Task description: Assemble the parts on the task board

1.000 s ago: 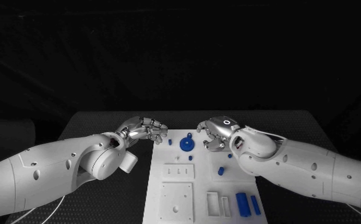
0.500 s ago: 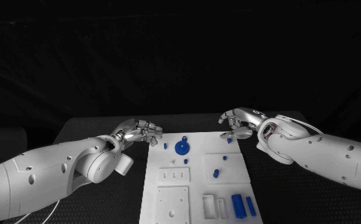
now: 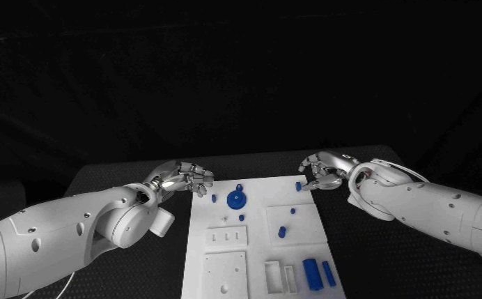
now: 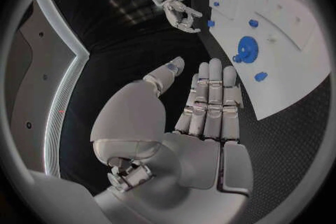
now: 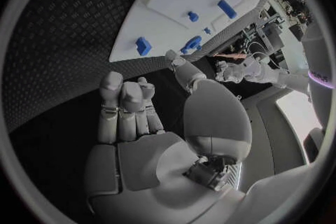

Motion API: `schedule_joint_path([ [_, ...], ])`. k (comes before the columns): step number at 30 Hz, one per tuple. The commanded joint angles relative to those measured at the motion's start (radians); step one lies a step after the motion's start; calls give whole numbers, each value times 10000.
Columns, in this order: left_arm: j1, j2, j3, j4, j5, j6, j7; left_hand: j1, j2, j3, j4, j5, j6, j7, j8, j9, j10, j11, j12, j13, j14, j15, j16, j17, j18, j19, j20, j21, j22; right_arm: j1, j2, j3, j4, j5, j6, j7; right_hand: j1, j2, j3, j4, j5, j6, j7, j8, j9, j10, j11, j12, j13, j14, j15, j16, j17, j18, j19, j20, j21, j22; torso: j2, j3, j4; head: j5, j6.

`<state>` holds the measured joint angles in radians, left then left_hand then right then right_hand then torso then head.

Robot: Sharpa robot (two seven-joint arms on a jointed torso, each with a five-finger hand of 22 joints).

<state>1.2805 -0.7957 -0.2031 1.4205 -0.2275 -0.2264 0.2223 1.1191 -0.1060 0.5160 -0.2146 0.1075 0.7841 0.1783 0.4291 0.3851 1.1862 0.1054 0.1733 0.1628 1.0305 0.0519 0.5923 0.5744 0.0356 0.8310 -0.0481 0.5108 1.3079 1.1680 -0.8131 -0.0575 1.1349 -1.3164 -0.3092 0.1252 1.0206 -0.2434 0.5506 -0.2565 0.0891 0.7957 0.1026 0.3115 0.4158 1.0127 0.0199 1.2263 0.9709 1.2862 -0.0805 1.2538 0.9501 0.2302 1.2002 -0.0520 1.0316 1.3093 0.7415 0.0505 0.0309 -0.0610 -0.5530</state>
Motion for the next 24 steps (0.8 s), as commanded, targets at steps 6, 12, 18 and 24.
schedule_joint_path([
  [6,0,27,5,21,-40,171,156,-58,-38,41,-46,42,12,24,-37,9,-11,30,-69,15,-94,11,-40,11,188,-87,11,39,200,-273,339,6,-613,-19,149,415,213,33,-14,-33,-9,298,389,-59,-25,-184,84,27,-5,-36,-12,-69,20,316,-54,4,-65,149,35,105,53,-18,-66],
  [12,0,-2,5,57,-40,163,152,-58,-37,42,-51,41,10,24,-38,10,-13,31,-72,16,-96,13,-43,14,188,-90,13,40,200,-366,534,7,-936,-20,109,451,332,77,43,-11,-12,292,394,-71,-34,-194,89,24,-11,-40,-9,-84,32,316,-61,14,-69,146,73,174,86,-29,-73],
  [18,1,-11,6,113,-41,168,150,-60,-34,42,-53,41,9,25,-39,12,-14,32,-74,17,-96,14,-45,16,187,-91,14,41,200,-418,657,7,-1089,-21,98,442,560,173,288,116,-295,354,398,-60,-41,-191,91,31,-21,-26,-3,-104,56,316,-60,39,-76,141,85,181,93,-46,-87],
  [24,1,-16,6,149,-42,172,141,-62,-31,43,-54,41,9,25,-39,13,-14,32,-76,18,-97,15,-47,18,186,-92,15,42,200,-463,751,7,-1219,-21,118,433,727,261,729,397,-397,485,380,-12,-30,-176,78,46,-30,-8,-18,-116,89,316,-40,56,-61,145,73,167,88,-35,-106],
])
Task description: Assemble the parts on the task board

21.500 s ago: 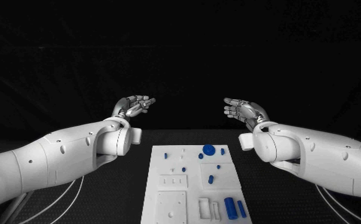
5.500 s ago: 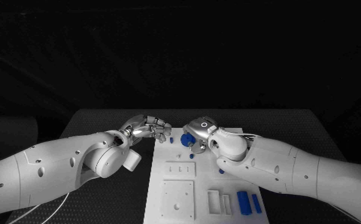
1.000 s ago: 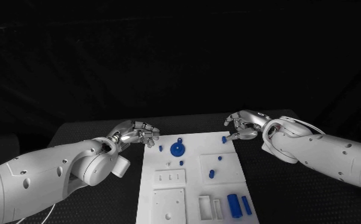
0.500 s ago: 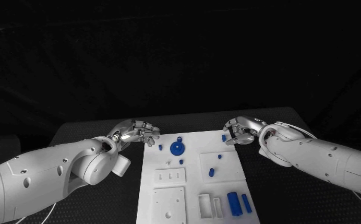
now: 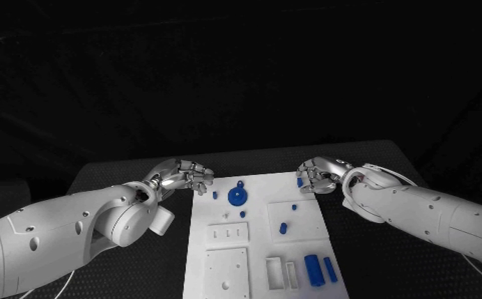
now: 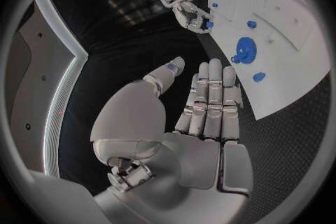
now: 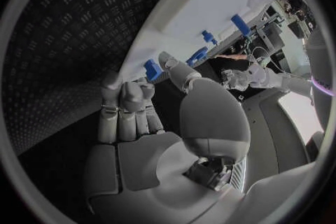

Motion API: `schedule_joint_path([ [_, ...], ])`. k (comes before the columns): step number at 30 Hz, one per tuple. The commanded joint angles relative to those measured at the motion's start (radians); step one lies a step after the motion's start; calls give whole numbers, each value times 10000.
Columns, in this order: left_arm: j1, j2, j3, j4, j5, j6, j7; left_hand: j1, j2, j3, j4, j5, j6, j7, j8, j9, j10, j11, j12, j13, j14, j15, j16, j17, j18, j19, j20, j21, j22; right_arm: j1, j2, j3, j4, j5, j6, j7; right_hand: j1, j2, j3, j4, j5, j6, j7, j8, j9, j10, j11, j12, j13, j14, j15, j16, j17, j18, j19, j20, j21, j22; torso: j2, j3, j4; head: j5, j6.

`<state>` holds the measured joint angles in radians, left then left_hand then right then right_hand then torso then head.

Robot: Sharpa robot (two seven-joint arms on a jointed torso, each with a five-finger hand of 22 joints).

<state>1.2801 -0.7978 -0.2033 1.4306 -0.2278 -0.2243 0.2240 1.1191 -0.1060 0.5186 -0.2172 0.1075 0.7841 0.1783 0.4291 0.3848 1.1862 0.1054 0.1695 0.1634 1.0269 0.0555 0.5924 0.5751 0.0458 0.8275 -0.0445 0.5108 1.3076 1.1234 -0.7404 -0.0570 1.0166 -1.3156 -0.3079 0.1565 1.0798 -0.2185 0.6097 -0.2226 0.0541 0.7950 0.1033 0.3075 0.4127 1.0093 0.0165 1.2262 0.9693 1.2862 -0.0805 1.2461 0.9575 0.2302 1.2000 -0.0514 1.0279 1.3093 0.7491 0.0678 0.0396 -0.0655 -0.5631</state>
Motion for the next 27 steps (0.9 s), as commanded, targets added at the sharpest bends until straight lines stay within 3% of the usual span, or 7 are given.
schedule_joint_path([
  [1,4,3,8,49,-40,154,124,-63,-30,16,-28,41,9,25,-39,15,-14,33,-38,12,-61,-21,-47,11,84,-56,-21,42,203,-20,33,2,-47,-30,123,120,130,29,191,109,-48,508,369,37,5,-140,104,49,-15,-6,-22,-39,21,316,-37,51,-21,146,2,-3,8,9,-12],
  [6,5,-2,9,57,-42,154,116,-67,-30,16,-28,40,9,26,-40,16,-14,33,-39,13,-61,-20,-49,13,84,-57,-20,43,203,-46,102,1,-110,-30,163,135,208,202,510,279,-52,628,342,103,38,-140,80,54,-22,-7,-47,-42,47,316,-43,46,-1,155,-11,-25,-3,18,-27],
  [14,5,-1,9,63,-44,159,110,-71,-28,16,-29,41,7,27,-41,18,-14,34,-41,14,-61,-19,-51,16,83,-58,-19,44,203,-68,162,0,-155,-88,220,93,190,431,749,348,-53,1038,315,307,125,-134,56,72,-24,-4,-70,-34,95,316,-67,47,60,176,-19,-29,-12,32,-50],
  [27,6,-8,9,64,-53,167,90,-78,-27,17,-32,41,4,28,-44,20,-15,35,-45,17,-61,-18,-55,22,83,-60,-18,48,203,-80,171,0,-140,-149,218,50,87,504,838,309,-53,1409,204,461,184,-129,-48,81,-29,-4,-166,-42,135,316,-86,46,120,173,-25,-39,-19,33,-76],
])
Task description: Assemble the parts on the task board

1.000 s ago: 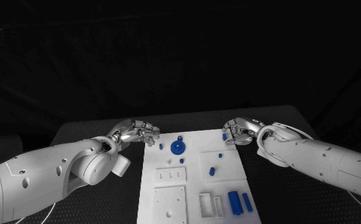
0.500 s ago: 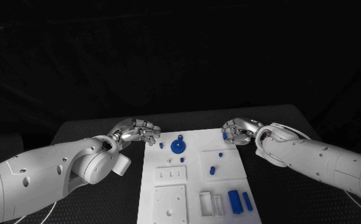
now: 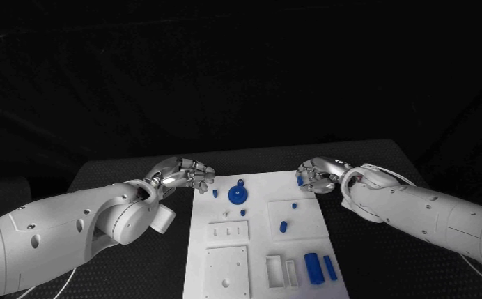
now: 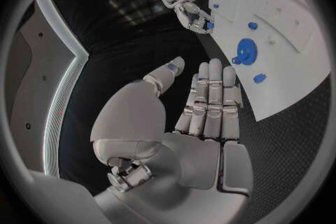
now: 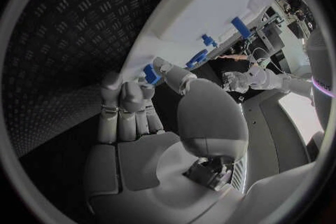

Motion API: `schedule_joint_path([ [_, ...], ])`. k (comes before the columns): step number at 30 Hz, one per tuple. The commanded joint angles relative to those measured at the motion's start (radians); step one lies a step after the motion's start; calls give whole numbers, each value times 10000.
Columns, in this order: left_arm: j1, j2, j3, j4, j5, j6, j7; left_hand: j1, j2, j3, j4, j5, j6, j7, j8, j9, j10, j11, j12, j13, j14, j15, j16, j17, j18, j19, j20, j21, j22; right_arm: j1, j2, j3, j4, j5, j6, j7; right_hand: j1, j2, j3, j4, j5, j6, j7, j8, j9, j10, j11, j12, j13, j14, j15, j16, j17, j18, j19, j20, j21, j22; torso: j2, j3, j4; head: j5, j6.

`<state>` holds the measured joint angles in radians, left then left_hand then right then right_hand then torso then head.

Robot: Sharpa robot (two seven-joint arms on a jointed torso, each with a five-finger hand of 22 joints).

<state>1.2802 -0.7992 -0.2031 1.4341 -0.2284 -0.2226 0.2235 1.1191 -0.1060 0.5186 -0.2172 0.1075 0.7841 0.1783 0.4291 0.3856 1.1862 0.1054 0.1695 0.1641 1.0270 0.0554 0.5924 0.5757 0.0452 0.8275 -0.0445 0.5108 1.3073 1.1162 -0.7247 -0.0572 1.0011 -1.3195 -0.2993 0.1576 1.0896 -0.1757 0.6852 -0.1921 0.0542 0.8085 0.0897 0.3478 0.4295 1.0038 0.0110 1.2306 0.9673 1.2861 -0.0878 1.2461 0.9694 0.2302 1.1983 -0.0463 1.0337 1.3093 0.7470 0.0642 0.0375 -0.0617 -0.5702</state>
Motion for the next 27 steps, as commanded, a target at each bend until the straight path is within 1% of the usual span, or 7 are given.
schedule_joint_path([
  [1,6,6,7,29,-47,151,93,-78,-27,18,-33,41,4,28,-45,13,-15,35,-46,11,-61,-18,-56,17,89,-60,-18,48,206,-8,20,1,12,-109,135,41,-26,75,85,7,-54,1298,332,68,19,-73,1,37,-10,-2,-98,-43,19,316,-70,-5,65,173,-2,-6,3,-7,-8],
  [8,6,3,7,30,-49,149,88,-81,-27,18,-35,41,1,29,-47,14,-16,36,-48,12,-61,-17,-58,20,89,-61,-18,49,205,-12,34,1,11,-150,68,-4,-98,117,113,19,-54,1478,271,140,49,-63,-56,38,-15,4,-152,-51,35,316,-71,-10,84,165,-3,-9,0,-3,-16],
  [12,6,-6,7,37,-52,154,83,-81,-27,19,-36,41,-1,29,-48,14,-17,36,-50,13,-60,-17,-59,22,89,-62,-18,50,205,-13,40,1,10,-186,57,-21,-152,225,139,23,-54,1663,207,219,85,-48,-115,38,-20,12,-207,-58,48,316,-69,-17,102,162,-1,-13,-1,-10,-17],
  [27,6,-18,8,40,-77,155,78,-84,-27,22,-40,41,-3,30,-50,17,-17,36,-53,16,-60,-17,-63,28,90,-64,-18,53,205,-18,70,1,39,-377,-46,-90,-259,478,151,-93,-54,2068,44,406,222,-2,-266,19,-37,24,-347,-89,76,316,-78,-26,138,155,-3,-15,1,-23,-39],
])
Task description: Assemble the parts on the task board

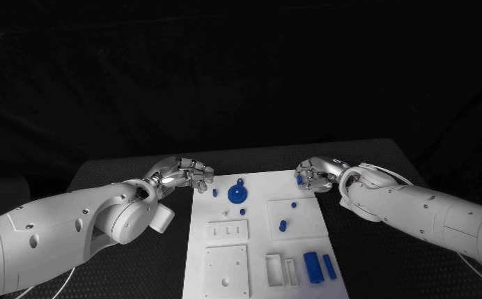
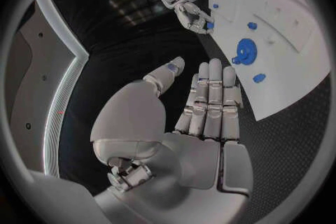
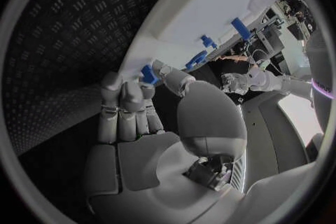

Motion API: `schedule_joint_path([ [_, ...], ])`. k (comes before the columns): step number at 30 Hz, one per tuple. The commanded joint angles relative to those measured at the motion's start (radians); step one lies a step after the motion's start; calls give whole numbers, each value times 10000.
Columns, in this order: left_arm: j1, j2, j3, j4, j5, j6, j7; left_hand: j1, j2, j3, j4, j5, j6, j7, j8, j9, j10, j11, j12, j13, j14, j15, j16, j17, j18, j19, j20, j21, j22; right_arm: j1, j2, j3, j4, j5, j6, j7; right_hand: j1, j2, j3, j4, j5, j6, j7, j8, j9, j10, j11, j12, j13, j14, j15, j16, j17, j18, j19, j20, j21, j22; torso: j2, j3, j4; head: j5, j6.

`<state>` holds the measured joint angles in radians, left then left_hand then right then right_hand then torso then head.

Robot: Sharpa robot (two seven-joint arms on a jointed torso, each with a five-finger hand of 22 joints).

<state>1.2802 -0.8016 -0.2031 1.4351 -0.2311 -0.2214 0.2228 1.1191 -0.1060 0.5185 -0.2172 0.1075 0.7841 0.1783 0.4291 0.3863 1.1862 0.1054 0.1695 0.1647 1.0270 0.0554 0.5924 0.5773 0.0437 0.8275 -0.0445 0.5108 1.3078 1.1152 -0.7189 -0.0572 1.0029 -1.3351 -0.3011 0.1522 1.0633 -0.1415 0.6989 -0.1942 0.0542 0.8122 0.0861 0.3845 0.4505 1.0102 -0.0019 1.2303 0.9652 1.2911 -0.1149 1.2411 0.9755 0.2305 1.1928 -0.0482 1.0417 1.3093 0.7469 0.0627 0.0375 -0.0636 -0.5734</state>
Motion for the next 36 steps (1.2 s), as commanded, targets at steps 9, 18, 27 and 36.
schedule_joint_path([
  [9,7,-2,8,34,-66,140,71,-82,-28,25,-45,42,-4,30,-51,11,-17,36,-55,11,-60,-17,-65,16,105,-66,-18,54,199,-11,-9,1,57,-386,-208,-91,2,375,63,-246,-54,2293,-37,189,145,11,-247,6,-32,0,-176,-49,33,313,-4,-9,74,142,1,0,-1,0,-28],
  [18,7,0,8,34,-73,142,71,-79,-29,28,-51,42,-5,31,-52,13,-16,36,-57,13,-59,-17,-68,20,106,-67,-18,56,199,-15,-20,1,133,-386,-291,-129,-28,405,113,-359,-54,2423,-98,275,244,95,-305,-3,-43,31,-225,-45,49,313,33,-8,80,127,-2,1,3,1,-53],
  [27,7,11,9,28,-138,125,37,-83,-24,30,-52,41,-1,31,-50,17,-12,36,-58,17,-58,-17,-71,25,106,-67,-17,59,199,-11,-173,2,589,-508,-429,-383,-31,420,148,-427,-54,2444,-112,292,278,124,-320,-19,-52,36,-242,-44,59,313,49,-13,79,120,-8,-3,-12,6,-40],
  [36,52,77,24,-44,-182,367,-899,-590,-42,-137,229,-76,412,-179,119,126,375,-149,108,156,52,-61,-58,135,120,-19,-53,137,201,697,-414,8,2128,-1627,-50,-1839,-35,403,172,-491,-54,2455,-119,302,306,149,-328,-34,-60,41,-250,-44,67,313,73,-23,82,113,-58,-25,-42,30,63],
])
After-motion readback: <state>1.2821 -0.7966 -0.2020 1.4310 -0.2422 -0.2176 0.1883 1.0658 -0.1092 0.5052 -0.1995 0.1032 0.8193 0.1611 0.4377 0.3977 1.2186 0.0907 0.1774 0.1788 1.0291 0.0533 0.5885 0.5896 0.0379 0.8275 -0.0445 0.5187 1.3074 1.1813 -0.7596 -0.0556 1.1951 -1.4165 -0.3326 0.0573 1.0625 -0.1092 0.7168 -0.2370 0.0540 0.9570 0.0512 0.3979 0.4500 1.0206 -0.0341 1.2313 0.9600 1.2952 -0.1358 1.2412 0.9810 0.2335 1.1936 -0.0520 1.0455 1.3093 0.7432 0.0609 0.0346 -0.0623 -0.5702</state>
